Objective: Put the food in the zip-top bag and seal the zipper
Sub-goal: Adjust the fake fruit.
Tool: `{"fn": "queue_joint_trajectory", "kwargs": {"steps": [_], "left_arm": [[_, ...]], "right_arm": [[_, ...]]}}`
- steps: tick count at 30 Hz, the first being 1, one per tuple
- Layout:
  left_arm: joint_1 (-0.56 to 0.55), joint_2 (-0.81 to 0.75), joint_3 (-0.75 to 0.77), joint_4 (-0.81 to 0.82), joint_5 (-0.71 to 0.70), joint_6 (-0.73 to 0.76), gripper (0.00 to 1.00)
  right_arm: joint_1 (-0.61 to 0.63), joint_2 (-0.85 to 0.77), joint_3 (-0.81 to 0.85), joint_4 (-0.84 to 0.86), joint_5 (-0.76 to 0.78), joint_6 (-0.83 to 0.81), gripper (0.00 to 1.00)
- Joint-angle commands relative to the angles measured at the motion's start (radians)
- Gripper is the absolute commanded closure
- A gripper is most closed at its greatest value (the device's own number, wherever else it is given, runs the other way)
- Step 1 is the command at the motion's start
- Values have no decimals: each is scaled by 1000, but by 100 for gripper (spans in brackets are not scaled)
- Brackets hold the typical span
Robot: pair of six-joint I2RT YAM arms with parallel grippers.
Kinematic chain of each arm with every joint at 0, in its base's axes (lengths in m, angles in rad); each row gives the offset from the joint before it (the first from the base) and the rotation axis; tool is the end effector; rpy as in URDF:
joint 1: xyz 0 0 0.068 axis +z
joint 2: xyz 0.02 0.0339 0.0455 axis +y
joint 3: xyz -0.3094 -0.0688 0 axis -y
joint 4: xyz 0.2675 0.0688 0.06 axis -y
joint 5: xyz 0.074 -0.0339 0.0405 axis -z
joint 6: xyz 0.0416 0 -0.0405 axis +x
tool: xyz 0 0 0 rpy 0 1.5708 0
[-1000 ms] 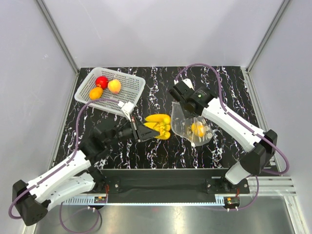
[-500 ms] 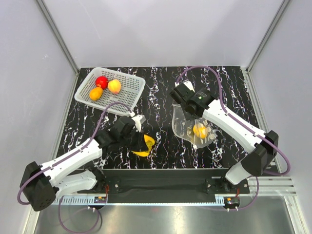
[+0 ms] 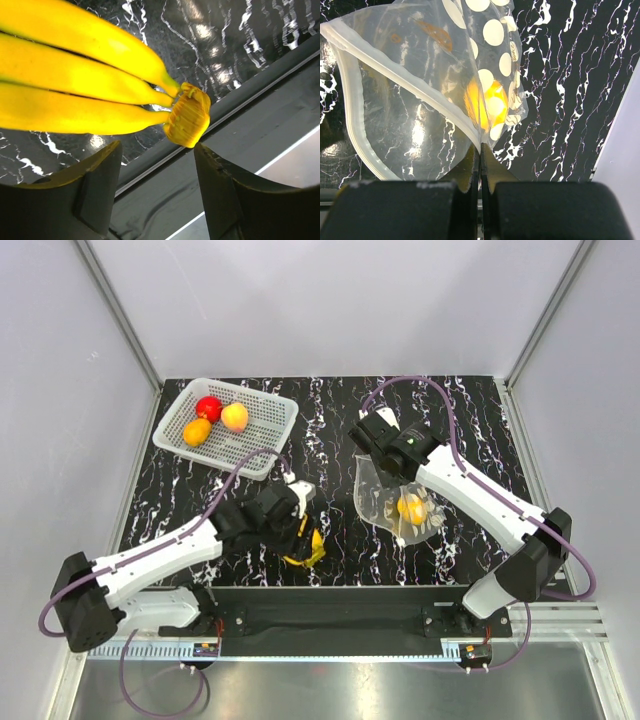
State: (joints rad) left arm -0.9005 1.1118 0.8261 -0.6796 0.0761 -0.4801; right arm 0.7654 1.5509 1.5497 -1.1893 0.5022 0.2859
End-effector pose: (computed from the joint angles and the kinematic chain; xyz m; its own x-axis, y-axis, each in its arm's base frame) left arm 0.1356 -0.1761 0.2781 -0.8263 0.3011 -0.4760 0.4810 0.8169 -0.3183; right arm 0.2464 0.2089 0.3799 -0.7773 -0.4040 -0.4822 -0.2702 0.9066 -0.3241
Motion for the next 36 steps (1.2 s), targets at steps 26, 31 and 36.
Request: {"fn": "queue_joint_trajectory", "kwargs": {"steps": [26, 31, 36], "left_arm": [[-244, 328, 229, -95, -435, 55, 10], [-252, 419, 278, -100, -513, 61, 11], [-252, 519, 301, -115, -535, 52, 38]], "right_arm": [[2, -63, -13, 16, -33, -13, 100], [2, -61, -11, 13, -39, -11, 100], [2, -72, -7, 7, -30, -17, 100]]}}
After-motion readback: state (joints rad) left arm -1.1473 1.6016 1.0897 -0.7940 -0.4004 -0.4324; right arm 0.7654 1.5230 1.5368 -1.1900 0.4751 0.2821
